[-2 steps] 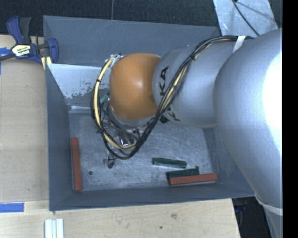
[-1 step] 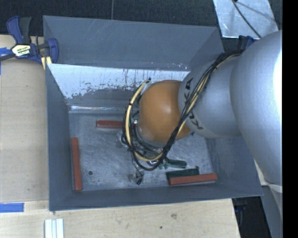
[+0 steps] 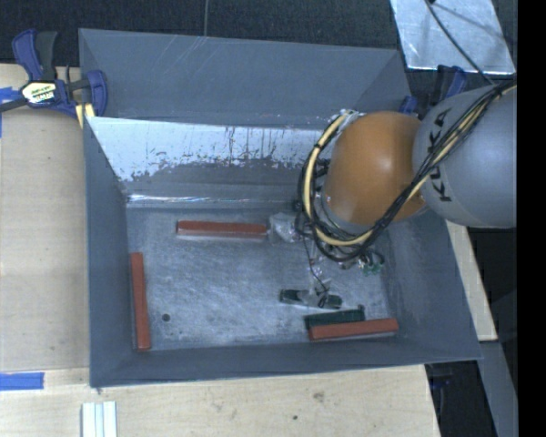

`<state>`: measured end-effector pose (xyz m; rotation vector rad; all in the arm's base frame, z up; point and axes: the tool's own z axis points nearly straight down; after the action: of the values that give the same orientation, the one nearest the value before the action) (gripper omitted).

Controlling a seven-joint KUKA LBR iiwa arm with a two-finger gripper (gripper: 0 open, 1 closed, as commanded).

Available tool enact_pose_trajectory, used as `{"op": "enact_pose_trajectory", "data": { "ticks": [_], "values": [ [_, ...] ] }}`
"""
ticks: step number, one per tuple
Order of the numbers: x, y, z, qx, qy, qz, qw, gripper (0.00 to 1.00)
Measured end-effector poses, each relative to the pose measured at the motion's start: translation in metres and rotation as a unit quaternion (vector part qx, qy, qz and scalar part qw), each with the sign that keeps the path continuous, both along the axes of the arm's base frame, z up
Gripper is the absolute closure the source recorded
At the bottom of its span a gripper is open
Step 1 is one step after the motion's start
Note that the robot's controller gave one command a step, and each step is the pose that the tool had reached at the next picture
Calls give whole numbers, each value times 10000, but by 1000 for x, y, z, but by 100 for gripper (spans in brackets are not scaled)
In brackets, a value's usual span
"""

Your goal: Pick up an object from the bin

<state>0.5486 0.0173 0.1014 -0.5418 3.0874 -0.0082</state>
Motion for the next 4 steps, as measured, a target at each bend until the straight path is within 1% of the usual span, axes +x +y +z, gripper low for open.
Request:
{"op": "enact_pose_trajectory", "data": {
  "ticks": [1, 2, 3, 4],
  "values": [
    [-52, -31, -21, 16, 49, -991, 9951, 0],
    [24, -23, -30, 18, 30, 497, 9988, 0],
    [-12, -94, -8, 5, 34, 214, 9998, 0],
    [-32, -34, -21, 23, 44, 220, 9997, 0]
  ]
}}
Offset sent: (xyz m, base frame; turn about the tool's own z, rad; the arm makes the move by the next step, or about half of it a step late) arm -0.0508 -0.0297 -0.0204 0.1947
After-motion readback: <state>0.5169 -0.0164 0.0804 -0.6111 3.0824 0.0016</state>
